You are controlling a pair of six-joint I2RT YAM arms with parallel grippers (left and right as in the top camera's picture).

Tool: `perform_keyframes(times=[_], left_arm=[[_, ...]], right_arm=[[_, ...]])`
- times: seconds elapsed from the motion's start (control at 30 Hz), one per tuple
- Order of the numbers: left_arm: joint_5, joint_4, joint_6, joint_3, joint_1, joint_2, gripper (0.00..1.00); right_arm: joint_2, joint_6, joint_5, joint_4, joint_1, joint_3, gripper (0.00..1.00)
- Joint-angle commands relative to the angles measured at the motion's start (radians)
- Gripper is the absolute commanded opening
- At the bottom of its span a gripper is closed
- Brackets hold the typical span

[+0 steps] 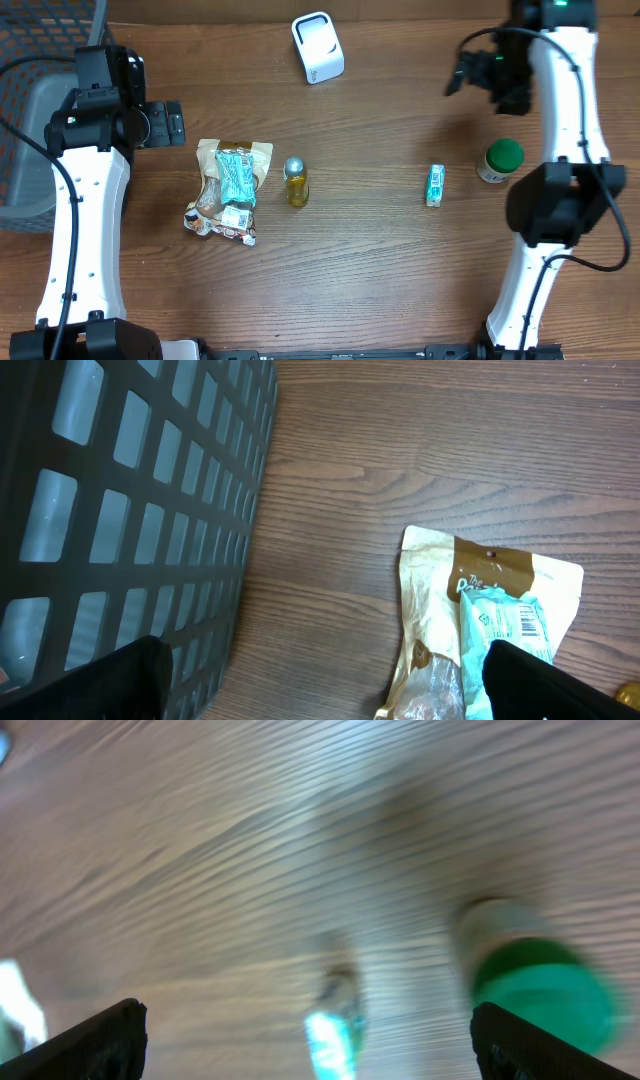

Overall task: Scan the item barcode
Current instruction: 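Raise the right gripper and move it over the Kleenex pack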

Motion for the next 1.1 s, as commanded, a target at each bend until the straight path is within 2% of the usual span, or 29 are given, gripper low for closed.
perform_keyframes(times=[0.0, 0.3, 1.07], left_arm=[[-0.005, 0.004, 0.019, 0.023, -0.005, -0.015, 1.0], [-0.005, 0.004, 0.019, 0.023, -0.005, -0.015, 1.0], [-0.005, 0.004, 0.019, 0.023, -0.005, -0.015, 1.0]], right_arm=[[-0.014, -0.017, -0.026, -0.007, 0.078, 0.007, 1.0], [-0.014, -0.016, 0.033, -0.01, 0.183, 0.007, 1.0], [-0.014, -0.016, 0.033, 0.093, 0.184, 0.007, 1.0]])
